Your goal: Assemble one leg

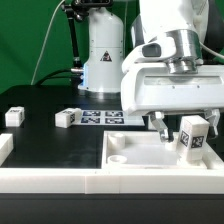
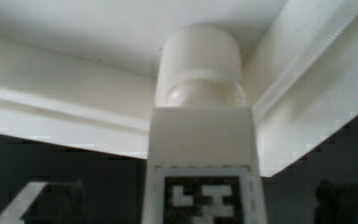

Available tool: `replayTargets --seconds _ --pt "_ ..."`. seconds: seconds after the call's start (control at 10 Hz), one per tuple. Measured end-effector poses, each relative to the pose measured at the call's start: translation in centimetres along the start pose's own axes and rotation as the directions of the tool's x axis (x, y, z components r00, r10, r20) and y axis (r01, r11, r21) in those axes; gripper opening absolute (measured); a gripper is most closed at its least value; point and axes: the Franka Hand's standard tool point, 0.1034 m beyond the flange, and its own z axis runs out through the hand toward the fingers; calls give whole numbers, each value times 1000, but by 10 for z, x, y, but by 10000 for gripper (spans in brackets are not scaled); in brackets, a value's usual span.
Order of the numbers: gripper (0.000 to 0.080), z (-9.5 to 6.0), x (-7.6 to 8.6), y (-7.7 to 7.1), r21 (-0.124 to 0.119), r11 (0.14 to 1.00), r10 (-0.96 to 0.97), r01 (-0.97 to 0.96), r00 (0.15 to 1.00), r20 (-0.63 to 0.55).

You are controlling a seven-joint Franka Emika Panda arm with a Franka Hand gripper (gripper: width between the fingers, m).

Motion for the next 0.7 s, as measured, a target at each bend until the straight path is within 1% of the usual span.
replayTargets --seconds 0.1,0.3,0.4,0.5,0.6,0.7 --pt "649 -1 1 0 1 1000 1 -1 1000 3" --pt "649 -12 13 5 5 1000 0 0 1000 14" --pt "649 -12 15 4 12 1000 3 -3 1000 31" --pt "649 -12 21 5 24 1000 2 -4 998 57" --pt "649 -13 25 10 17 1000 7 -7 999 49" --pt "649 -10 22 9 35 999 8 -11 995 99"
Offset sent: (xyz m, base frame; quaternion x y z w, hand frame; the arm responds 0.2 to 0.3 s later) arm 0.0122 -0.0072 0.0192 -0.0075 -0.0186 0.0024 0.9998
